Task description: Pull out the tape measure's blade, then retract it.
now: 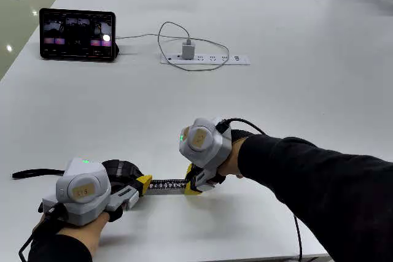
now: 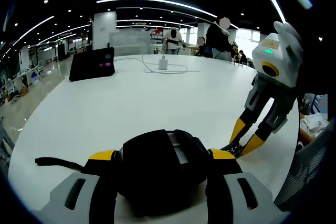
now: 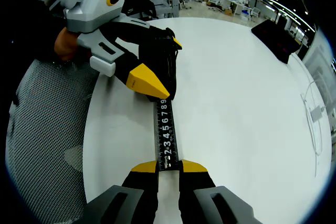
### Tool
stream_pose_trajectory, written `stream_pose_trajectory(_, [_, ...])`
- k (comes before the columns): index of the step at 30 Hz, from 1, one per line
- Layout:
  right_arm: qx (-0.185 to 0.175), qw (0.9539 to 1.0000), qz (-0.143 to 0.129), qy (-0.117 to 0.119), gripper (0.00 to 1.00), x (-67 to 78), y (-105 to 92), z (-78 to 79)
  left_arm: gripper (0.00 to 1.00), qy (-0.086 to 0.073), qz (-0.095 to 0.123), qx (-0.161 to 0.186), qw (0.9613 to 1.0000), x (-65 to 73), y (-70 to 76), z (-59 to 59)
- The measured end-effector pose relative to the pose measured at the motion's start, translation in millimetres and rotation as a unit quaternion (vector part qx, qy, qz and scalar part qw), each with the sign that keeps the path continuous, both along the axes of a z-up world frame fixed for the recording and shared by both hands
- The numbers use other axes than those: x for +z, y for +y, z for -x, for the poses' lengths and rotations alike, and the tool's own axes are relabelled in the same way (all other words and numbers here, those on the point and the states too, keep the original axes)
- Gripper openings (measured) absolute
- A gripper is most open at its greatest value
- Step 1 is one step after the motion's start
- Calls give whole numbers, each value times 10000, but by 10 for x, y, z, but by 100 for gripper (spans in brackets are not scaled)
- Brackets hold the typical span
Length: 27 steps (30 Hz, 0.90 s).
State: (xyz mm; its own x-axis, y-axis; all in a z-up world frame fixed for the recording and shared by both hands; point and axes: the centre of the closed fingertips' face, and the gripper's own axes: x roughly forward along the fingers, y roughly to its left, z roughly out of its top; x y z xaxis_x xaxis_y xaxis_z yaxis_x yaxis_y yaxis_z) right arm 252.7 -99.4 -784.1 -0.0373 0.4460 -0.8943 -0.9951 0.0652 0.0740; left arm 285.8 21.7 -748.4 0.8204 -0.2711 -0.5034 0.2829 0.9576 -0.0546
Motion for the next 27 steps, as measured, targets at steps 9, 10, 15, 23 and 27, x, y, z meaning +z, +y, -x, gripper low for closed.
stream_pose_trajectory(9, [25,10000,-26,-14,11,1,33,3,64,3,5,1,10000,-1,-1,0])
stream_pose_trajectory(10, [25,10000,-28,-16,11,2,36,4,64,5,8,0,10000,-1,-1,1])
stream_pose_trajectory(15, [90,10000,-29,-31,11,4,51,2,64,9,17,0,10000,-2,2,2])
stream_pose_trajectory(23, [164,9998,-70,-58,11,12,81,3,64,17,31,7,10000,-5,5,0])
stream_pose_trajectory(27, [179,9998,-94,-69,11,14,97,5,64,18,34,10,10000,-7,7,0])
